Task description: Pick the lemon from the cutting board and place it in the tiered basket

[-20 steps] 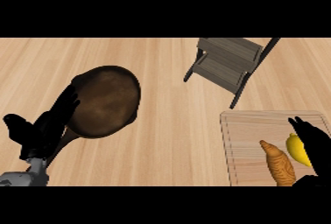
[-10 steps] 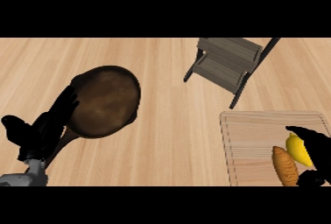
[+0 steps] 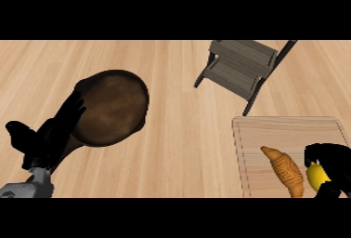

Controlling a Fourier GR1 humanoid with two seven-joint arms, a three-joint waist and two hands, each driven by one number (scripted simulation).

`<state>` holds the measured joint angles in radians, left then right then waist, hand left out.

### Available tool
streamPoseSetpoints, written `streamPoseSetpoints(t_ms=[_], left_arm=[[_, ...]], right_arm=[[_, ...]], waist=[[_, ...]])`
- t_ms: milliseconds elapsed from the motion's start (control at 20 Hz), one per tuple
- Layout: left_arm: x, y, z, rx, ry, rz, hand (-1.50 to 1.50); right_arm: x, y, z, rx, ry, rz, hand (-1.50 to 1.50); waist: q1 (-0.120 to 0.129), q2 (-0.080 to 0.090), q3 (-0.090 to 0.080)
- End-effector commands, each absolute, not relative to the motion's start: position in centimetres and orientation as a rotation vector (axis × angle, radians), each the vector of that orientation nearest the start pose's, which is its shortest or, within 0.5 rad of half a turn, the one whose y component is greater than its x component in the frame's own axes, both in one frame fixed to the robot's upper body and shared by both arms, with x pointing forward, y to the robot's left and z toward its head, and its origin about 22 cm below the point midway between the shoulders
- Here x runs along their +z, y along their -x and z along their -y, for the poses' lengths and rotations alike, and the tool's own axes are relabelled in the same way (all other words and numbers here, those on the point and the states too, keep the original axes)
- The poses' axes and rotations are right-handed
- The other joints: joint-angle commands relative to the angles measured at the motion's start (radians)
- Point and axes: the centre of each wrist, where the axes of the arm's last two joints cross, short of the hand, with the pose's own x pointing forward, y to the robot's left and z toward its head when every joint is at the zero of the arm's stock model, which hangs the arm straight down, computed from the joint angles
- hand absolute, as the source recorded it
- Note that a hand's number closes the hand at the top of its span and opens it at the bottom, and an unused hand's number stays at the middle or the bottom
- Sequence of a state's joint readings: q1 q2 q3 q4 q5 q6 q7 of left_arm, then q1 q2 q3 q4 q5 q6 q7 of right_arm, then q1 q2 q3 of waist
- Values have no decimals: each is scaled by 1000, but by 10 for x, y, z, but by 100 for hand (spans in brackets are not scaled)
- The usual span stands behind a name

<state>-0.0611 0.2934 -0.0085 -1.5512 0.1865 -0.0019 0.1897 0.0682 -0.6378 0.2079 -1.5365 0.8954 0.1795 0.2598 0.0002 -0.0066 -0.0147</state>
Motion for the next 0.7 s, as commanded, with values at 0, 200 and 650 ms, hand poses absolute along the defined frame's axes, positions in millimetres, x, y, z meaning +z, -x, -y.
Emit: streamPoseSetpoints(t_ms=[0, 200, 650], left_arm=[[41, -268, -295, -80, -92, 1418, 0], [38, -252, -310, -65, -99, 1410, 0], [33, -241, -309, -75, -110, 1388, 0]], right_arm=[[26, -222, 342, 1320, 1037, 831, 150], [89, -216, 393, 1183, 1094, 811, 150], [224, -216, 441, 817, 1325, 1115, 150]], waist=[[-2, 6, 15], [-13, 2, 14], [-27, -6, 14]])
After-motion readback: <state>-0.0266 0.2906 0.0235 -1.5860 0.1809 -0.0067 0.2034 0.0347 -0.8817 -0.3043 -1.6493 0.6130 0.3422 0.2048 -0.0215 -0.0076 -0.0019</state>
